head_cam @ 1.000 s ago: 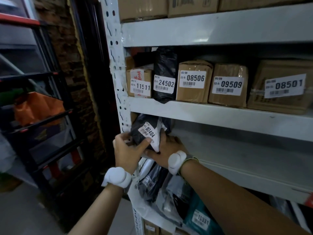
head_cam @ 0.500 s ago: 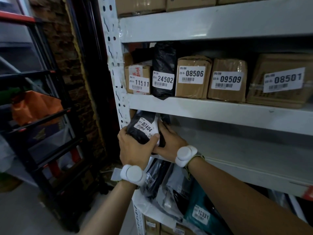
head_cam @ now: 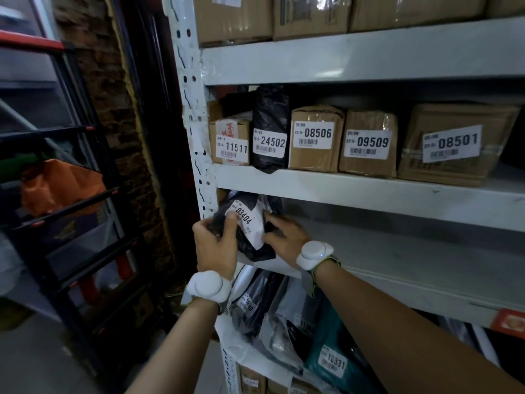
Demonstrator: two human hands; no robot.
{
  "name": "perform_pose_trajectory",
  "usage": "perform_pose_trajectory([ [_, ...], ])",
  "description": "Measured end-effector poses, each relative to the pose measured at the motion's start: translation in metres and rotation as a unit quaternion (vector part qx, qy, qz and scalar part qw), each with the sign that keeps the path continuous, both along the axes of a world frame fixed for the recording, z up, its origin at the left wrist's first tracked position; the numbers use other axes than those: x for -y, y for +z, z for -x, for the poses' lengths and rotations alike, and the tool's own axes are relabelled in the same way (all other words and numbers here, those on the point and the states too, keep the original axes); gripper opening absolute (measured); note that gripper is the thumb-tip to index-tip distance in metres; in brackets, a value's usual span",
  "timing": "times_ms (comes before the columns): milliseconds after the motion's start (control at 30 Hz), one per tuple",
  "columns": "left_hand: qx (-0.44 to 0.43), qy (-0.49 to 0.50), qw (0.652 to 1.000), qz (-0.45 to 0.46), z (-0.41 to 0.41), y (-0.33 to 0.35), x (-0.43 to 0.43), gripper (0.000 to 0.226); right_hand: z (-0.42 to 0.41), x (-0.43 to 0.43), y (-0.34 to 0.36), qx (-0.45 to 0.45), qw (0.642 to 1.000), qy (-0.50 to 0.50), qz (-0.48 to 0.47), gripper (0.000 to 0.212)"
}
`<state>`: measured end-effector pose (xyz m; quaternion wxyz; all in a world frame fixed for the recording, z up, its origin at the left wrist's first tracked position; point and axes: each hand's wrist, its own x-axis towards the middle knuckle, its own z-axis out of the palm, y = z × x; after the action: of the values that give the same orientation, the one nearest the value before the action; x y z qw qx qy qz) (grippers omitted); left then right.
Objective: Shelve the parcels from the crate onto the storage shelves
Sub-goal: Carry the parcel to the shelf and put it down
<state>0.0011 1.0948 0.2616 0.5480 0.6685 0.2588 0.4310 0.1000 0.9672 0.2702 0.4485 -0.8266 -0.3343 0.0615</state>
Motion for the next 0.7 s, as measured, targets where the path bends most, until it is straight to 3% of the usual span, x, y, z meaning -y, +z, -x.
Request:
perform_pose_trajectory([
  [100,0.008,-0.004,1.000,0.006,0.008,0.007,-0.001,0.053,-0.002,0.002,-0.003,-0.037,0.996,-0.051,-0.065,0.053],
  [233,0.004,-0.011,0.999,-0.047,0.023,0.002,0.008,0.063,0.008,0.006,0.003,-0.018,0.989,-0.088,-0.120,0.027],
  [467,-0.006,-0.001,0.995,-0.104,0.040,-0.009,0.021,0.045,0.015,0.010,0.001,0.002,0.988,-0.103,-0.115,0.030],
  [600,-0.042,-0.076,0.985,-0.148,0.045,-0.041,0.045,0.038,0.029,0.031,-0.007,0.048,0.989,-0.101,-0.097,0.028],
  [700,-0.114,-0.169,0.959,-0.198,0.035,-0.072,0.069,0.032,0.036,0.061,-0.020,0.101,0.989,-0.096,-0.057,0.032],
])
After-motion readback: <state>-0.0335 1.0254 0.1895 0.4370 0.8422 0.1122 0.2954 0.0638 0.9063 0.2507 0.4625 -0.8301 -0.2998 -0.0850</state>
